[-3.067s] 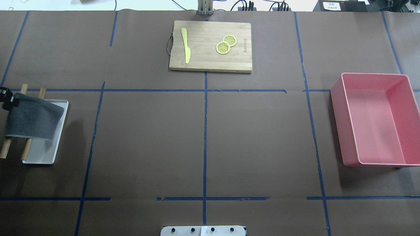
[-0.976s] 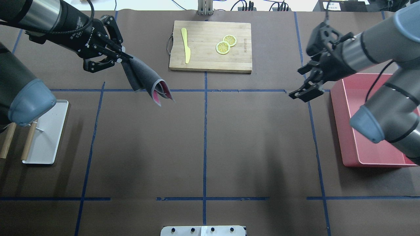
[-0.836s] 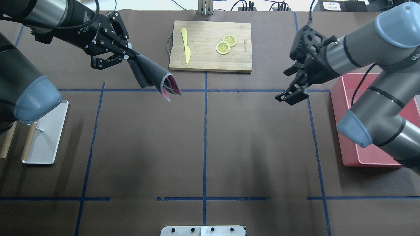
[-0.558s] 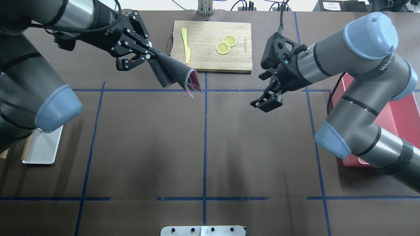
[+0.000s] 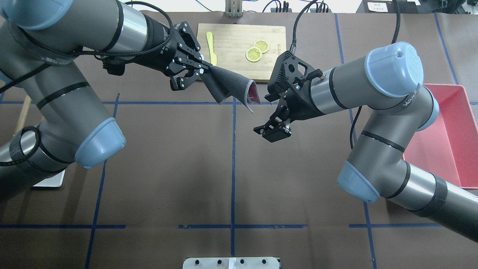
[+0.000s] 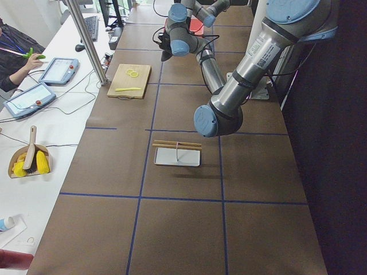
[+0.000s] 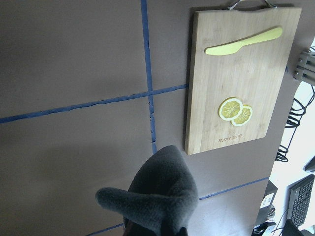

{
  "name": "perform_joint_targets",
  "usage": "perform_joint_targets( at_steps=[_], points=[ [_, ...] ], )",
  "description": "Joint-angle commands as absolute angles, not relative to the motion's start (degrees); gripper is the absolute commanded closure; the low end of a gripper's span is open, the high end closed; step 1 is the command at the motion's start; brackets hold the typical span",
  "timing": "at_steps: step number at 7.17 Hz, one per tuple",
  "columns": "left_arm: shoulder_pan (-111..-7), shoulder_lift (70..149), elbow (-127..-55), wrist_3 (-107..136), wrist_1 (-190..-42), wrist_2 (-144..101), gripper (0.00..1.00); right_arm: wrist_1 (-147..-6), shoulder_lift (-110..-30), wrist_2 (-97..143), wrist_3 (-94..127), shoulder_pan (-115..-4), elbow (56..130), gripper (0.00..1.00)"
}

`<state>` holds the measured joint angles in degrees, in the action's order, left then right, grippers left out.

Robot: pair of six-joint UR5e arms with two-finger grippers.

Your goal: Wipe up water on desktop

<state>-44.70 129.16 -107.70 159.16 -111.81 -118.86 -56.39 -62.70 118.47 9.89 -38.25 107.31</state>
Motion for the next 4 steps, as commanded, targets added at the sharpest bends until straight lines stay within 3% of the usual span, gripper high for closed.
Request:
perform_joint_targets(
  at_steps=[1,3,4],
  points=[
    [-42.37,129.98,-107.67,159.61,-112.41,-118.13,0.98,-56.07,-62.49,117.16,10.2,-37.62,107.31,0.01],
    [-41.57,129.99,-108.1,159.61,-112.59,-118.12,0.98,-56.07,-62.49,117.16,10.28,-37.53,107.31,0.02],
    [-41.22,129.99,-108.02,159.61,-113.11,-118.12,0.98,-56.07,-62.49,117.16,10.28,-37.53,107.31,0.08]
  ],
)
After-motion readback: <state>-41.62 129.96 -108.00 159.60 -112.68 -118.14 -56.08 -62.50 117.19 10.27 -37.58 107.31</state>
